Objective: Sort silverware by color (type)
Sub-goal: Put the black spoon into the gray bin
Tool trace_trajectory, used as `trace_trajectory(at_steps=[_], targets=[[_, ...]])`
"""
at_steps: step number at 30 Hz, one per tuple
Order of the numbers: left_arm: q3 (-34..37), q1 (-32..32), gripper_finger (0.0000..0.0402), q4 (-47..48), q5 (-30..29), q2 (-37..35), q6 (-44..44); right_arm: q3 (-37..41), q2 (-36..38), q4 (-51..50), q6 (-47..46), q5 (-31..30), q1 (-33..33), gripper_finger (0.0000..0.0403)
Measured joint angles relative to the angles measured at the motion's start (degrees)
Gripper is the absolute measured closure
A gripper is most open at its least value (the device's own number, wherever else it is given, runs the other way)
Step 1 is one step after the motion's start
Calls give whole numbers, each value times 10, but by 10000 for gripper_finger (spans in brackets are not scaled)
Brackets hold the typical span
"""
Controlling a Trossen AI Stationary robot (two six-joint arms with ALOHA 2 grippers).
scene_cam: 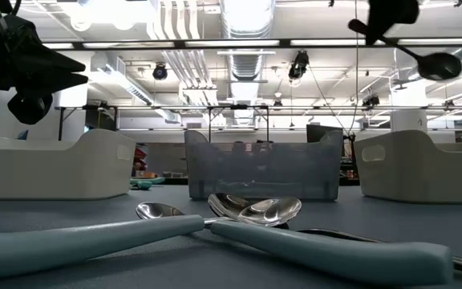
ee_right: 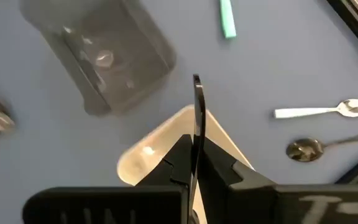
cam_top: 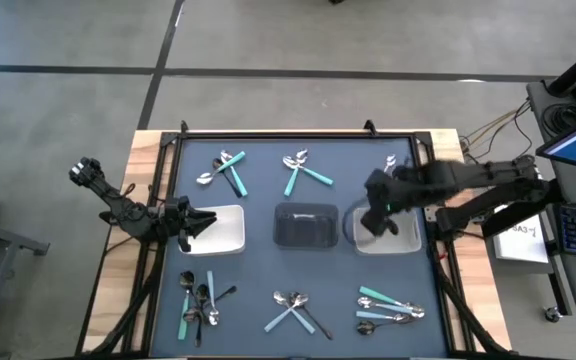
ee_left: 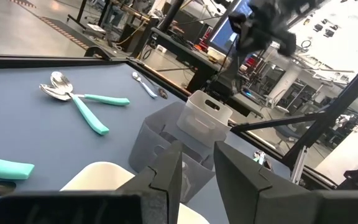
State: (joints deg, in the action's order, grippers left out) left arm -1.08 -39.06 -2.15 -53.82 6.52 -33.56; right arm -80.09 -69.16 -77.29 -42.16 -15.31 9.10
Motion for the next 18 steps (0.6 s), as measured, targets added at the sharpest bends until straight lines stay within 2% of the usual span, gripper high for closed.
trace_trajectory(at_steps=[5,12,18], targets=[[0,0,325,0,0,0,0,80,-11,-3,-2,-27,55,394],[0,0,325,0,0,0,0,209,-10,20,-5,-28,59,394],[0,0,325,0,0,0,0,264,-11,49,-13,-23,59,394]])
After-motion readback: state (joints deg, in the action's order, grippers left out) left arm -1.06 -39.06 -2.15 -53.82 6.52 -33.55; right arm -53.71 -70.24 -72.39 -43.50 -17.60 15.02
